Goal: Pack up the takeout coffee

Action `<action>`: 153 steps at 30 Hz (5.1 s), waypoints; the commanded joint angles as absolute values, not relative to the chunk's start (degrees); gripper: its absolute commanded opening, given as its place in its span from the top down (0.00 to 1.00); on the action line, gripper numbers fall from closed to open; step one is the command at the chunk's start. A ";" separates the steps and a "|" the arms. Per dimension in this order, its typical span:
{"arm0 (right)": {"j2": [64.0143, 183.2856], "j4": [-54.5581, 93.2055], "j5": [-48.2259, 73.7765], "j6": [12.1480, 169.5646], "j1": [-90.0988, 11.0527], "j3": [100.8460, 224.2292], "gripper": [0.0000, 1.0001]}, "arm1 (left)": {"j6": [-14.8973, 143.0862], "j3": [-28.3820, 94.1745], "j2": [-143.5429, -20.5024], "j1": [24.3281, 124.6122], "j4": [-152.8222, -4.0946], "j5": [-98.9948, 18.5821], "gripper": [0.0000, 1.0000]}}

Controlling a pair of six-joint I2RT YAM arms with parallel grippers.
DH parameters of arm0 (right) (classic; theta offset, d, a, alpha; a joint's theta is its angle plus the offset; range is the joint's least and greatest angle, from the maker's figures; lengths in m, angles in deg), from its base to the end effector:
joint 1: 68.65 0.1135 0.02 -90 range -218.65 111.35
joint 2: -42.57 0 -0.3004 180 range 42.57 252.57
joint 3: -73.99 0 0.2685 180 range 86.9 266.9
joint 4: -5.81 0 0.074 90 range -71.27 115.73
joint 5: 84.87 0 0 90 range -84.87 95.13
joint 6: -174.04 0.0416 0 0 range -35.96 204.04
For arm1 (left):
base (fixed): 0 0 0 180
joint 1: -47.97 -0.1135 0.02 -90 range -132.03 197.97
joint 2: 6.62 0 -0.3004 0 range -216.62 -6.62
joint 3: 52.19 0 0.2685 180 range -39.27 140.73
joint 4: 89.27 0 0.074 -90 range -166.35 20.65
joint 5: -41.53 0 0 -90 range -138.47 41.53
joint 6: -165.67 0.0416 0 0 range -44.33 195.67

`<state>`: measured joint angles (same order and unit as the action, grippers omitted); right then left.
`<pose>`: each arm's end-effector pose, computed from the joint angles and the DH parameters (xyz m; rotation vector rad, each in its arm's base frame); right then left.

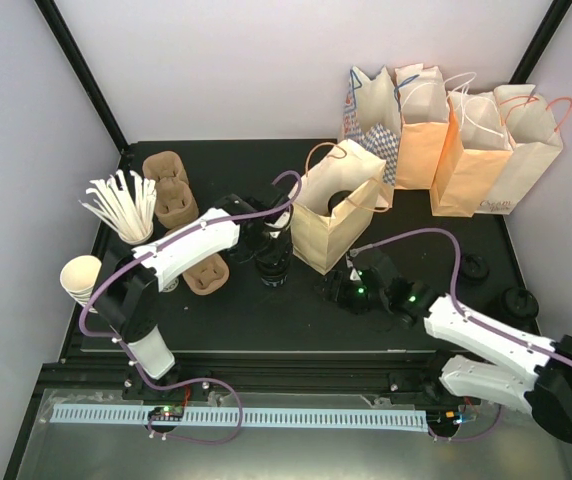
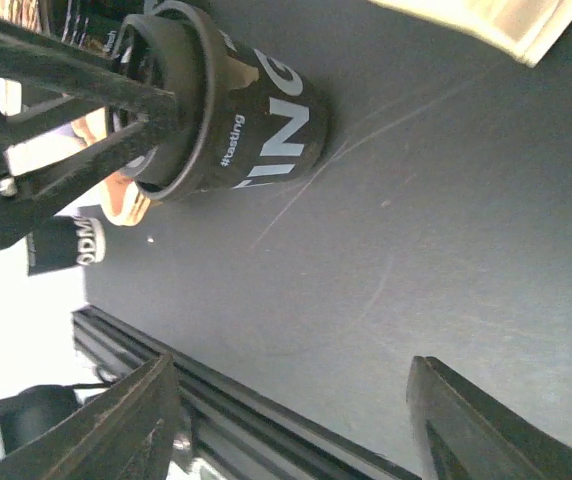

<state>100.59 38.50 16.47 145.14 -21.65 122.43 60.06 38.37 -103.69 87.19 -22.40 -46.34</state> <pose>0.1376 0.1596 0.2464 0.2054 2.5897 1.0808 0.2754 -0.2268 0.2704 0.5992 2.8285 -0.2422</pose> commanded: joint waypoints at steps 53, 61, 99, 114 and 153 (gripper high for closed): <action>144.11 -27.23 26.51 168.30 -19.97 105.79 0.78 | 27.37 20.73 -96.93 92.32 -27.82 -47.85 0.42; 147.62 -28.87 26.58 170.63 -19.60 102.55 0.78 | 27.13 20.22 -97.42 93.21 -28.41 -47.81 0.42; 152.86 -24.20 28.27 166.45 -18.35 99.97 0.79 | 26.46 20.42 -100.53 94.99 -29.81 -45.86 0.42; 112.63 20.48 20.53 143.94 -20.54 116.09 0.60 | 34.76 28.57 -98.84 95.01 -22.76 -49.36 0.42; 113.81 82.63 0.55 112.68 -37.88 183.45 0.50 | 52.03 70.77 -83.98 95.72 -20.48 -47.77 0.41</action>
